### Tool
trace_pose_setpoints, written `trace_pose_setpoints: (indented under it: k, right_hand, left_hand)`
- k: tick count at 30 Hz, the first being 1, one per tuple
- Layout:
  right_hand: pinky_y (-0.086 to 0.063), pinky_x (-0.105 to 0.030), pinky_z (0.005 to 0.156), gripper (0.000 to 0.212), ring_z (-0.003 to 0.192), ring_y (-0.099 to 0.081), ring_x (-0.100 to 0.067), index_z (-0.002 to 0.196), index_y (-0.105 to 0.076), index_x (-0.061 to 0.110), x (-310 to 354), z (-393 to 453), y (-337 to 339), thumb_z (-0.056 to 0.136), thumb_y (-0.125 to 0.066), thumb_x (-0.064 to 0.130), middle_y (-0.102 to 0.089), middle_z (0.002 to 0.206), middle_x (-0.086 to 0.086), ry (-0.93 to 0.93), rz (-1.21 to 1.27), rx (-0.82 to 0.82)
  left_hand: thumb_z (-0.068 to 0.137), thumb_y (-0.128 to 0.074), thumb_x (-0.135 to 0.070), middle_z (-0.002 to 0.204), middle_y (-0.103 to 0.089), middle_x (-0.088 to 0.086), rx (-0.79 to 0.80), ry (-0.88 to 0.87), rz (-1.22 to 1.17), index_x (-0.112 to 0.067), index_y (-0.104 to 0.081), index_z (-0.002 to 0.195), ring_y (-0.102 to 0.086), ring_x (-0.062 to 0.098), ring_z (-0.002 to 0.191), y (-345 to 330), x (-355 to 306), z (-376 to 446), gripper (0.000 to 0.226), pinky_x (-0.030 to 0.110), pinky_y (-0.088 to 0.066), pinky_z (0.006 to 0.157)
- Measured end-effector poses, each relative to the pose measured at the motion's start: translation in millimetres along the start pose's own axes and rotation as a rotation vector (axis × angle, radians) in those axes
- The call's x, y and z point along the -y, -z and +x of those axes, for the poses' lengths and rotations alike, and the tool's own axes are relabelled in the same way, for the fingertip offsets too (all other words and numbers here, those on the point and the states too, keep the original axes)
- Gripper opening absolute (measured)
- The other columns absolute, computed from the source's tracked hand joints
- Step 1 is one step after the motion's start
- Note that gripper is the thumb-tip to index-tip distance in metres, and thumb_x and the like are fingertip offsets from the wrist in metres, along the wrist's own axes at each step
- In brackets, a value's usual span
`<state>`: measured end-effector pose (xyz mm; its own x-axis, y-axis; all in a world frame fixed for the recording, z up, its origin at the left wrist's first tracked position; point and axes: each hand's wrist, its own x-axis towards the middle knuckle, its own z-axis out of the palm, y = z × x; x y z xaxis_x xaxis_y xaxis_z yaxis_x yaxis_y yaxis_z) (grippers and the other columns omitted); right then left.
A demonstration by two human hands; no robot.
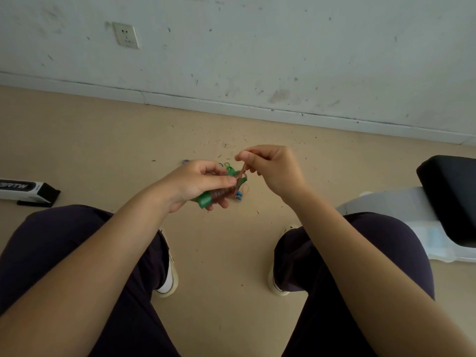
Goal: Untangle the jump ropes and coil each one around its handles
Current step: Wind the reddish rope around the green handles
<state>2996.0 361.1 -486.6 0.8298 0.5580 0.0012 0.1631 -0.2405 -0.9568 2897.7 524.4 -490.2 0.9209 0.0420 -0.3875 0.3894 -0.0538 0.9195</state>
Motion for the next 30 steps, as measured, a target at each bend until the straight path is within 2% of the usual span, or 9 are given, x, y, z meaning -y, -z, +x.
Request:
trace_pose_setpoints:
  k: [2,4,8,10,14,17,21,24,30]
  right_hand:
    - [-0.044,-0.014,0.057,0.010,0.052,-0.053,0.001,0.083,-0.075,0.013,0,-2,-4,0.090,-0.069,0.017,-0.066,0.065,0.002,0.027,-0.053,0.021]
    - [-0.042,-0.013,0.055,0.012,0.048,-0.051,0.001,0.081,-0.073,0.013,1,-5,-7,0.091,-0.068,0.018,-0.063,0.062,0.003,0.043,-0.093,0.040]
    - [-0.040,-0.011,0.053,0.022,0.048,-0.049,0.000,0.079,-0.074,0.012,2,-2,-6,0.093,-0.065,0.026,-0.059,0.055,0.011,0.049,-0.140,-0.008]
    - [-0.037,-0.011,0.051,0.030,0.048,-0.045,-0.001,0.077,-0.072,0.008,1,1,-3,0.095,-0.062,0.031,-0.055,0.049,0.014,0.054,-0.237,-0.011]
    - [-0.042,-0.033,0.053,0.050,0.054,-0.049,-0.020,0.070,-0.059,0.000,-9,5,-1,0.098,-0.055,0.041,-0.060,0.063,-0.011,0.154,-0.504,-0.022]
    - [-0.044,-0.039,0.055,0.052,0.061,-0.054,-0.027,0.069,-0.057,0.001,-15,4,-3,0.099,-0.051,0.043,-0.059,0.064,-0.011,0.214,-0.614,-0.057]
    - [-0.034,-0.028,0.048,0.047,0.047,-0.041,-0.009,0.059,-0.052,0.015,-23,12,9,0.098,-0.054,0.042,-0.048,0.051,0.006,0.100,-0.422,-0.201]
    - [-0.029,-0.016,0.044,0.048,0.043,-0.038,-0.004,0.058,-0.054,0.012,-33,14,10,0.098,-0.055,0.038,-0.046,0.050,0.007,0.055,-0.317,-0.197]
    - [-0.032,-0.022,0.048,0.053,0.046,-0.037,-0.005,0.063,-0.057,0.002,-29,16,9,0.097,-0.055,0.042,-0.047,0.051,0.005,0.043,-0.231,-0.196]
  left_hand:
    - [0.091,-0.069,-0.017,0.095,-0.075,0.018,0.082,0.042,0.055,-0.002,-0.059,0.104,-0.070,0.033,0.072,0,1,-1,0.022,0.034,-0.057,0.062]
    - [0.095,-0.064,-0.016,0.087,-0.073,0.016,0.130,0.063,0.079,-0.005,-0.059,0.096,-0.066,0.028,0.063,-5,2,-2,0.012,0.031,-0.054,0.059]
    - [0.090,-0.064,-0.046,0.076,-0.069,0.008,0.096,0.037,0.106,-0.006,-0.066,0.095,-0.059,0.020,0.056,-12,4,0,0.040,0.025,-0.047,0.051]
    - [0.089,-0.065,-0.047,0.077,-0.070,0.008,0.103,0.050,0.111,-0.006,-0.067,0.096,-0.060,0.020,0.057,-11,6,1,0.042,0.027,-0.047,0.050]
    - [0.094,-0.066,-0.033,0.080,-0.073,0.010,0.029,0.053,0.200,-0.004,-0.065,0.095,-0.061,0.022,0.055,-4,14,11,0.029,0.028,-0.045,0.048]
    - [0.095,-0.066,-0.033,0.081,-0.073,0.010,0.000,0.069,0.239,-0.006,-0.064,0.092,-0.061,0.022,0.054,0,18,13,0.027,0.029,-0.045,0.047]
    - [0.097,-0.062,-0.027,0.079,-0.071,0.012,0.095,-0.009,0.095,-0.007,-0.064,0.095,-0.060,0.024,0.053,-3,9,6,0.020,0.028,-0.047,0.047]
    - [0.096,-0.062,-0.021,0.080,-0.071,0.011,0.147,-0.064,0.095,-0.007,-0.065,0.095,-0.061,0.026,0.054,-5,5,0,0.013,0.030,-0.051,0.053]
    - [0.097,-0.063,-0.025,0.085,-0.073,0.012,0.074,-0.090,0.108,-0.005,-0.065,0.102,-0.066,0.028,0.060,-1,2,-7,0.020,0.032,-0.052,0.054]
